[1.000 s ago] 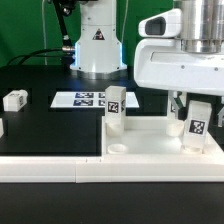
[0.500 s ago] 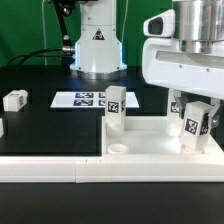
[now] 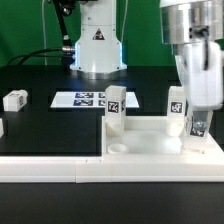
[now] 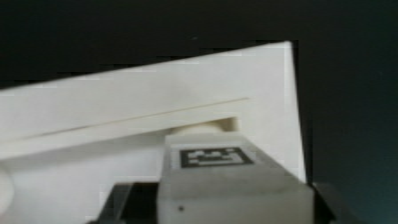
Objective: Assemble square table
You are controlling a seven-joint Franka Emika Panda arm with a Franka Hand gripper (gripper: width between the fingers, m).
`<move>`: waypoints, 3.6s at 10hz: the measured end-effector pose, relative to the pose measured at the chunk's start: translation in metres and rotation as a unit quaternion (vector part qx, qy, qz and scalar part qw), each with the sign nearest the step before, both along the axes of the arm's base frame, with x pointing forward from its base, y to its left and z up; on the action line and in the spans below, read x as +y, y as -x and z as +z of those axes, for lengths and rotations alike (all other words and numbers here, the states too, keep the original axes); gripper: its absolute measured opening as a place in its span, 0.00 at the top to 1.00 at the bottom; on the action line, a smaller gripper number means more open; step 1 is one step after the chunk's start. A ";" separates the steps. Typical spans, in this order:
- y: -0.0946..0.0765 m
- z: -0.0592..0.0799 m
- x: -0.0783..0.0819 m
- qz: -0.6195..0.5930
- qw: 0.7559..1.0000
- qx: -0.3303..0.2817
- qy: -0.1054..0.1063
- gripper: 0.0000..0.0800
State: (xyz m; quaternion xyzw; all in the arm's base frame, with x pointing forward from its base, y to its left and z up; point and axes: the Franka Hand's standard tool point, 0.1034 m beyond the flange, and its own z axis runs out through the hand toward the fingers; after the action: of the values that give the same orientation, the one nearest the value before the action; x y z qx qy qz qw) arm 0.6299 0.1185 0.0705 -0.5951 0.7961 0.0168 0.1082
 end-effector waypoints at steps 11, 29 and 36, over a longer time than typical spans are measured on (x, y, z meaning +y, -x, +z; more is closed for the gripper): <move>-0.012 0.001 0.003 0.440 0.889 -0.083 0.096 0.19; 0.003 -0.009 -0.013 0.126 0.991 -0.018 0.033 0.56; 0.000 -0.007 -0.011 0.584 0.804 -0.057 0.096 0.19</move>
Offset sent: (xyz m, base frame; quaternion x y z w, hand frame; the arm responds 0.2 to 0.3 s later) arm 0.0006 0.0289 0.0045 0.0847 -0.0237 -0.3384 0.9369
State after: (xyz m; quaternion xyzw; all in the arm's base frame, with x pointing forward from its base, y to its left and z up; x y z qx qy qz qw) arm 0.6301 0.1073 0.0639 -0.9549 0.2877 -0.0335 0.0650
